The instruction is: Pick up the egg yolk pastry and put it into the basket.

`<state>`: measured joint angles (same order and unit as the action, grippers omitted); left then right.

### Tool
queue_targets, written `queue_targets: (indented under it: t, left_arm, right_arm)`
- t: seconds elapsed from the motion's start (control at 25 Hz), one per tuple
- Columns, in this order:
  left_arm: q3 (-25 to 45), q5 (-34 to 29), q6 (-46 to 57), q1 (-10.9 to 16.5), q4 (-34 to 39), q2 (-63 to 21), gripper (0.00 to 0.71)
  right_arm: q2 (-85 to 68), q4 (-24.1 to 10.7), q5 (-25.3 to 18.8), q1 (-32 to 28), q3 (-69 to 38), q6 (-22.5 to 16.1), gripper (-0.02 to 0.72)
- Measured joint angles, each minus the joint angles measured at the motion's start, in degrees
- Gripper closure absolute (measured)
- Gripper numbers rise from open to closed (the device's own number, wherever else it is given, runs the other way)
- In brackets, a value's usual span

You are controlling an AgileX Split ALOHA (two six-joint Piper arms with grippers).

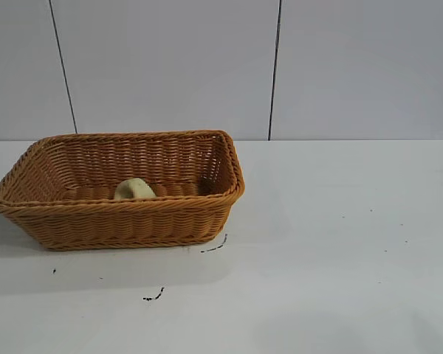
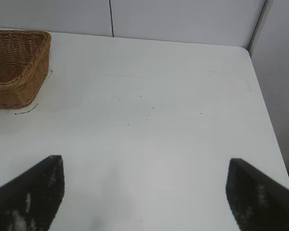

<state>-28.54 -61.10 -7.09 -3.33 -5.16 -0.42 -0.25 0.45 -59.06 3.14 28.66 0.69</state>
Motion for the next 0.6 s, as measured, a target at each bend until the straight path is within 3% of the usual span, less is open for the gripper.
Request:
queue_targets:
  t: [0.24,0.6]
  left_arm:
    - [0.0,0.0,0.0,0.0,0.0,0.0,0.015]
    - [0.0,0.0,0.0,0.0,0.0,0.0,0.015]
  right_arm:
    - [0.0,0.0,0.1,-3.2,0.0,0.0,0.071]
    - [0.0,-0.1,0.1,-2.0,0.0,0.0,0.071]
